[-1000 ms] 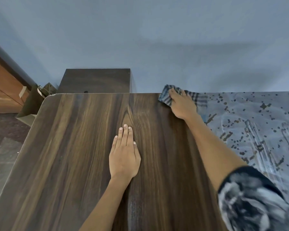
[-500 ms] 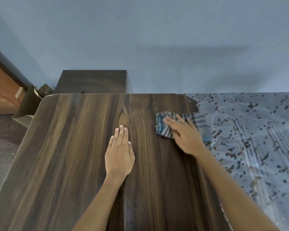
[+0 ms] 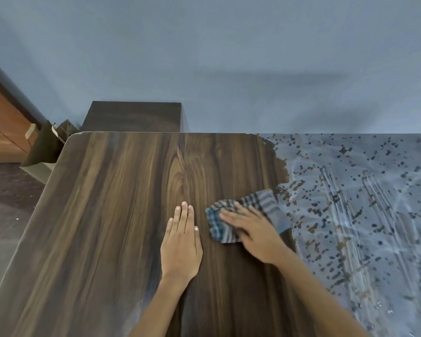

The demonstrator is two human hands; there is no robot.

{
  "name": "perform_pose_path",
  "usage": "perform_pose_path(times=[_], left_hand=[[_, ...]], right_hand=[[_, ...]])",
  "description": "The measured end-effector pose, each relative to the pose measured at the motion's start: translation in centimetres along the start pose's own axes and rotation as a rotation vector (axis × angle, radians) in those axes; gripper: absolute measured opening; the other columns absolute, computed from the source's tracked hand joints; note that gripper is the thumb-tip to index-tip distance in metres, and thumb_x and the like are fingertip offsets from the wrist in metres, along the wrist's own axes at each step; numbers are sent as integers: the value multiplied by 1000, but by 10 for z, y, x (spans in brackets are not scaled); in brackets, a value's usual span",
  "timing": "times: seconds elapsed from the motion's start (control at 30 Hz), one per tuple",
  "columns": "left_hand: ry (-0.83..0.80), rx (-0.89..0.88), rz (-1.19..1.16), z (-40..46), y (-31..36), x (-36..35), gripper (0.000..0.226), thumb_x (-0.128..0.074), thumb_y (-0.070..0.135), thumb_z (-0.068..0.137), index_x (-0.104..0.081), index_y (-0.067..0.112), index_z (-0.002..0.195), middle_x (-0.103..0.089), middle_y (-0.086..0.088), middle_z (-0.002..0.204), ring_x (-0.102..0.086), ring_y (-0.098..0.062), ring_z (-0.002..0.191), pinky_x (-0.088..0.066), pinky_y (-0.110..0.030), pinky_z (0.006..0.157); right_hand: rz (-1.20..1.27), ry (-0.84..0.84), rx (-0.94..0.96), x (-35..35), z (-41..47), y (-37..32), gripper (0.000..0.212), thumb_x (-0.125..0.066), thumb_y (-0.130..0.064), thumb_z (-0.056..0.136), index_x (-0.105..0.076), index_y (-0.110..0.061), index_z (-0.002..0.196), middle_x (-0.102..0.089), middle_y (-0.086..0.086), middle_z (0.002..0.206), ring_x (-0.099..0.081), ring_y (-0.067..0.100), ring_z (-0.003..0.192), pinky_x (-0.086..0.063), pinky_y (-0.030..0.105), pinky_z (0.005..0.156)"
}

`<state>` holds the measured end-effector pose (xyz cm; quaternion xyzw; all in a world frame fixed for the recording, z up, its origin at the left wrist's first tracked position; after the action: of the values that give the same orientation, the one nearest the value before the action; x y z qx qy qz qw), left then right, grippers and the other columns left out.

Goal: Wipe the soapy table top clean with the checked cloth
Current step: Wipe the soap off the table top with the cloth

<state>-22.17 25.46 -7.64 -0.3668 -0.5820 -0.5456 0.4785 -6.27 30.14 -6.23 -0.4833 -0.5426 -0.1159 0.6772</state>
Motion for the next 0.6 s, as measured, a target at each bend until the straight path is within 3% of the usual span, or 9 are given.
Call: perform_pose_path(times=[0.1, 0.23, 0.37, 0.5, 0.6], left_hand=[[-15, -6, 0, -14, 2, 1, 51, -23, 27, 94, -39, 4, 137, -41, -9, 144, -30, -18, 134, -26, -38, 108], [-44, 1, 11, -29, 5, 3, 51, -23, 27, 94, -40, 3, 137, -42, -10, 143, -34, -20, 133, -26, -38, 107], [-53, -5, 7, -43, 8, 3, 54, -20, 27, 94, -37, 2, 138, -40, -12, 144, -35, -23, 135, -22, -39, 109], [-55, -75, -11, -66, 12, 4, 59, -15, 28, 91, -26, 4, 144, -26, -10, 151, -19, -20, 141, -13, -33, 113], [-62, -92, -25, -84, 12, 5, 58, -10, 30, 94, -22, 6, 145, -22, -8, 153, -10, -16, 141, -9, -31, 114]], right_hand=[[1, 101, -207, 34, 12, 46, 52, -40, -9, 95, -34, -34, 140, -27, -22, 146, -9, 6, 142, -3, 29, 117], [-75, 104, -390, 34, 55, 46, 48, -30, -13, 100, -28, -27, 146, -19, -10, 154, -5, 20, 145, 0, 33, 115], [-15, 76, -200, -5, 35, -21, 51, -35, -9, 97, -30, -23, 145, -25, -8, 153, -8, 20, 144, 1, 31, 115], [14, -6, 25, -34, -48, -63, 52, -38, -7, 96, -28, -22, 145, -27, -10, 151, -4, 6, 140, 8, 17, 110], [23, 12, -64, -11, -71, -24, 53, -42, -5, 94, -35, -25, 142, -32, -14, 147, -11, 7, 140, 0, 24, 115]])
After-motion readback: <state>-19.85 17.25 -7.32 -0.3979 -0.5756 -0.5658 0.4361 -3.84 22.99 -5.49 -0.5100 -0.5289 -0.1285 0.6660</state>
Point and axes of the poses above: each hand's wrist, its own z-axis towards the middle knuckle, its own x-axis out of the back of the hand, y = z × x, the point moved 8 cm from there along z, towards the middle knuckle
